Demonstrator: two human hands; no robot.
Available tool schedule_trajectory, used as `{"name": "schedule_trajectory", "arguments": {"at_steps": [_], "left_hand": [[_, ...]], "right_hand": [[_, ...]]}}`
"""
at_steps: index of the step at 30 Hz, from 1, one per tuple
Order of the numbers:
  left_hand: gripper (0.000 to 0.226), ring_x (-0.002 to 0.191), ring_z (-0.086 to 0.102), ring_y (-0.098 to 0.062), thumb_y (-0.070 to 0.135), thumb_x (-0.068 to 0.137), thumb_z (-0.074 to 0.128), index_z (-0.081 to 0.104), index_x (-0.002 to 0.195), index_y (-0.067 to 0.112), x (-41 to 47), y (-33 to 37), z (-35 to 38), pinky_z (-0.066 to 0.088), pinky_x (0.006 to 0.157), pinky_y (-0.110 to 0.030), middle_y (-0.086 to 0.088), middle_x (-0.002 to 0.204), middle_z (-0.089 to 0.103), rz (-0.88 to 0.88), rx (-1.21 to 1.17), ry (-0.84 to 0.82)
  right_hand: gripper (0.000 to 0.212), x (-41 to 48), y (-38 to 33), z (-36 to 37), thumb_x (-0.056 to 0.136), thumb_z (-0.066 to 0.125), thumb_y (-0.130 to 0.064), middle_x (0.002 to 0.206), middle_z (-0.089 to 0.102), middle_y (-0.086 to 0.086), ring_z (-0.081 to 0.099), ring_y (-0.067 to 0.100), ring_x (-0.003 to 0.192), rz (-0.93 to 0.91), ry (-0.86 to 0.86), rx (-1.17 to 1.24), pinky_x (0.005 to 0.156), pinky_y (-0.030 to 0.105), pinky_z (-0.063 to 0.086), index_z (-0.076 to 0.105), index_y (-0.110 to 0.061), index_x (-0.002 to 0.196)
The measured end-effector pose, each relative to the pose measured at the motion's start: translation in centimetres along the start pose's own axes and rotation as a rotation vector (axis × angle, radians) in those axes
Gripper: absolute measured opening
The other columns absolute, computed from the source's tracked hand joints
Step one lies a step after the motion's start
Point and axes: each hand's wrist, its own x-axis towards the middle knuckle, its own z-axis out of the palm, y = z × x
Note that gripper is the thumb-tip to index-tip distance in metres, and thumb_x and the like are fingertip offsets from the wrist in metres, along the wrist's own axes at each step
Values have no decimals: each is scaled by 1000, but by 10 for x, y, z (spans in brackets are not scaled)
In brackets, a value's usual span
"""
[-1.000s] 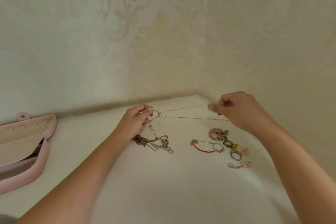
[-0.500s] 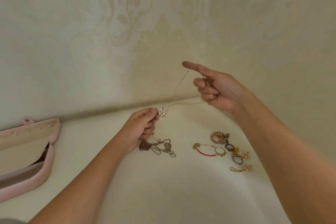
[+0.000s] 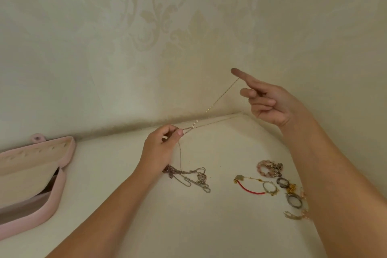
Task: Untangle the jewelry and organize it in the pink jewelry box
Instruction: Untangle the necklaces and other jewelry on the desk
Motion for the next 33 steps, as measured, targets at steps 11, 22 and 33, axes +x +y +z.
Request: {"name": "schedule_trajectory", "arguments": {"at_steps": [11, 22, 33], "left_hand": [[20, 51, 35, -8, 23, 99, 45, 59, 88, 14, -2, 5, -1, 27, 44, -20, 2, 70, 60, -153, -338, 12], [43, 46, 26, -9, 30, 95, 49, 55, 54, 19, -6, 16, -1, 24, 43, -17, 5, 46, 32, -218, -363, -152], [10, 31, 31, -6, 19, 86, 68, 77, 86, 22, -11, 16, 3, 29, 38, -13, -1, 50, 58, -132, 3, -344]], "right_hand": [[33, 20, -4, 17, 100, 34, -4, 65, 61, 1, 53, 8, 47, -291, 183, -162, 43, 15, 39, 54, -16, 124], [52, 31, 30, -9, 103, 32, -11, 94, 64, 24, 68, 21, 52, 11, 355, 127, 34, 14, 42, 15, -28, 149], [33, 3, -7, 11, 98, 42, -8, 107, 69, 12, 47, 3, 39, -31, 144, -163, 33, 9, 35, 55, -22, 125]]}}
